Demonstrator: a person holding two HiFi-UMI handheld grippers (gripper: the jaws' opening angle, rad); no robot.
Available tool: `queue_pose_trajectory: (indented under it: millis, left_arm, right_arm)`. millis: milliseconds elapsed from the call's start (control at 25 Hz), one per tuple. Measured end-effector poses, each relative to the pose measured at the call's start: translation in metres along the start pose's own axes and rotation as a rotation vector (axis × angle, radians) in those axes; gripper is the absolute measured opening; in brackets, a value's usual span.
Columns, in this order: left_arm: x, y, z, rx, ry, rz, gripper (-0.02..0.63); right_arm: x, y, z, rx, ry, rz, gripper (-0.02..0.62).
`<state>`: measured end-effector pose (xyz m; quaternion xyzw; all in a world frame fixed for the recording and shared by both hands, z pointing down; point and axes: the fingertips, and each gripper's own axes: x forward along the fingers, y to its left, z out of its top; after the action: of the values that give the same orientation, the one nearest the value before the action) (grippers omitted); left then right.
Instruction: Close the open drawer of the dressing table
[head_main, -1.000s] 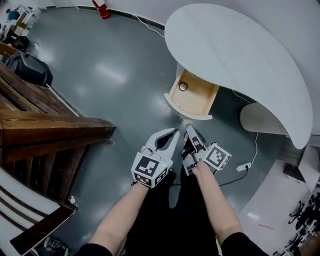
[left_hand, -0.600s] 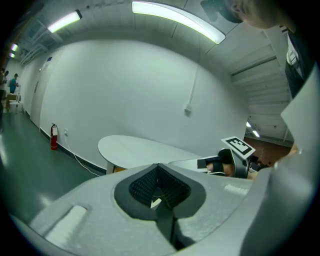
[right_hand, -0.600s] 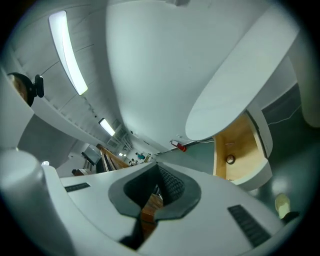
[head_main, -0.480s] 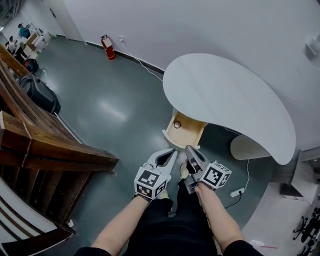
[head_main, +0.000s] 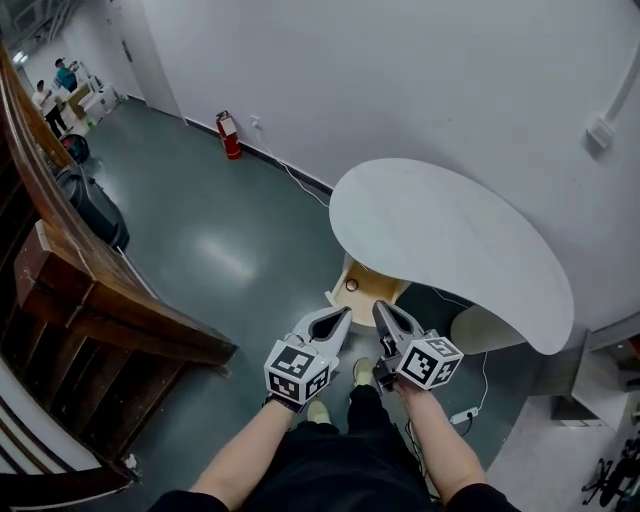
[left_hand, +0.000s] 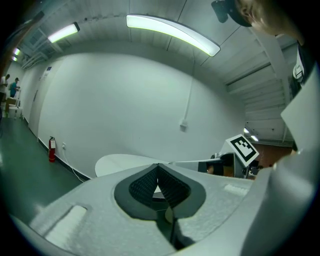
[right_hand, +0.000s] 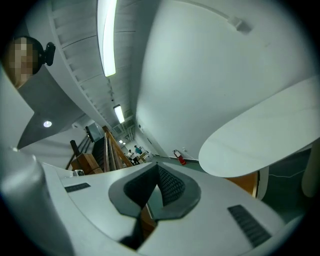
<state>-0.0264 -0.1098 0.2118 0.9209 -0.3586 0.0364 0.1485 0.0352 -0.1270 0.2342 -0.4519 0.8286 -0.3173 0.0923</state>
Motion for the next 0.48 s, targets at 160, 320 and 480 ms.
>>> queue_pose_trajectory:
  millis: [160,320,480]
  left_arm:
    - [-0.006,-0.005,0.018,0.02,-0.024,0.01,0.009]
    - [-0.003,-0.01,0.027,0.034,-0.033,0.016,0.009]
    - [-0.007,-0.007,0.027,0.035,-0.035,0.024,0.009]
  right_arm:
    - [-0.001,0.018,0.011,-0.046,-0.007,0.017,0.015]
    - [-0.003,0.024,0.021,-0.066,-0.015,0.03,0.015]
    - [-0.001,0.03,0.019,-0.072,-0.015,0.031,0.015]
